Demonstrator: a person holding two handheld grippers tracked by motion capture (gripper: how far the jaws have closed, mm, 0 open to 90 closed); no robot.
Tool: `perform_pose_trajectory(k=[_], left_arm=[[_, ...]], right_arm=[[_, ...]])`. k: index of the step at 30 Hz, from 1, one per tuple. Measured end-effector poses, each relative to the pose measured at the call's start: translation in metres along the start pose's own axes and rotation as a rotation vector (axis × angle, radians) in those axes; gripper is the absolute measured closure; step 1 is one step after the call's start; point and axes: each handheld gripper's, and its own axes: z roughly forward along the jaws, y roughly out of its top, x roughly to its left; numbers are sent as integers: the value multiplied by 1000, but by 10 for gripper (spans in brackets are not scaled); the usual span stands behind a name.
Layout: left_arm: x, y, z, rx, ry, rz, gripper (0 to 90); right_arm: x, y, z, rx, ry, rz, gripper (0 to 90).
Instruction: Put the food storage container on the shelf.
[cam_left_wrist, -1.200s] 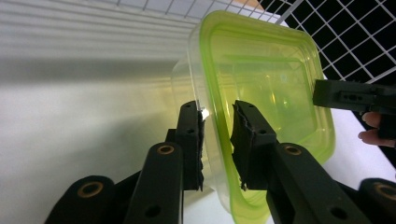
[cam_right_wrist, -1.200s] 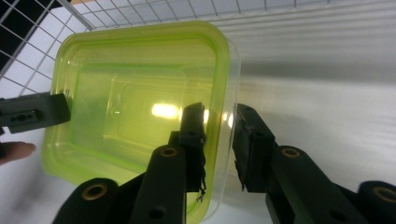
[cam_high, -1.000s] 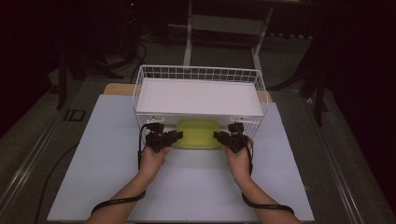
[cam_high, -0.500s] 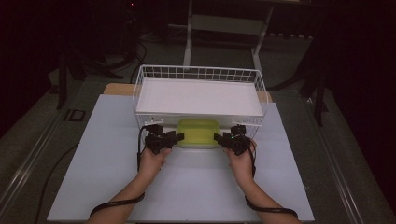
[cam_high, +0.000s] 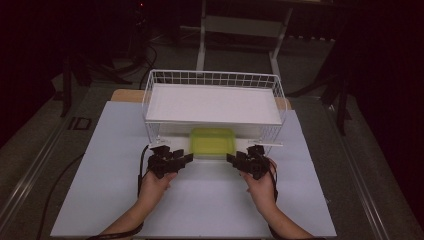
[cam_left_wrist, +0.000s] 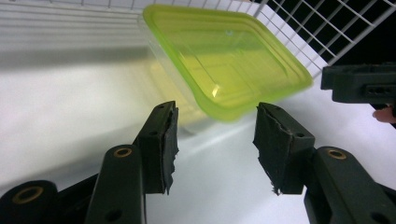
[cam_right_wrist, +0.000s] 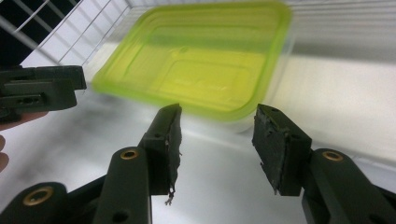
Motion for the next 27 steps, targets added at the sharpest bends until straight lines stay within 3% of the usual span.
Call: perform_pose_trajectory(k=[2,6,11,14,15,17,19,23,27], left_arm=[[-2,-2,-3,-4,4,2,499],[-10,-13,-21,-14,-28,13,499],[-19,-21,-36,-38,10,46,481],[-19,-25,-44,-59,12,36,469],[-18,-26,-45,-66,1,39,452],[-15,-28,-49,-75,-65,55,365],[-12,-28,-51,-87,-88,54,357],[-10,-31,-53,-107,-114,100,319],[-11,-34,-50,-110,-83,164,185]], right_arm=[[4,-3,0,7,6,-11,515],[11,-7,2,21,21,-14,516],[19,-10,8,26,24,-32,526],[22,-10,12,19,28,-35,552],[23,-11,13,15,30,-39,556],[26,-12,16,17,29,-48,572],[29,-13,20,21,27,-58,600],[34,-15,27,39,37,-80,742],[39,-15,35,62,26,-118,898]])
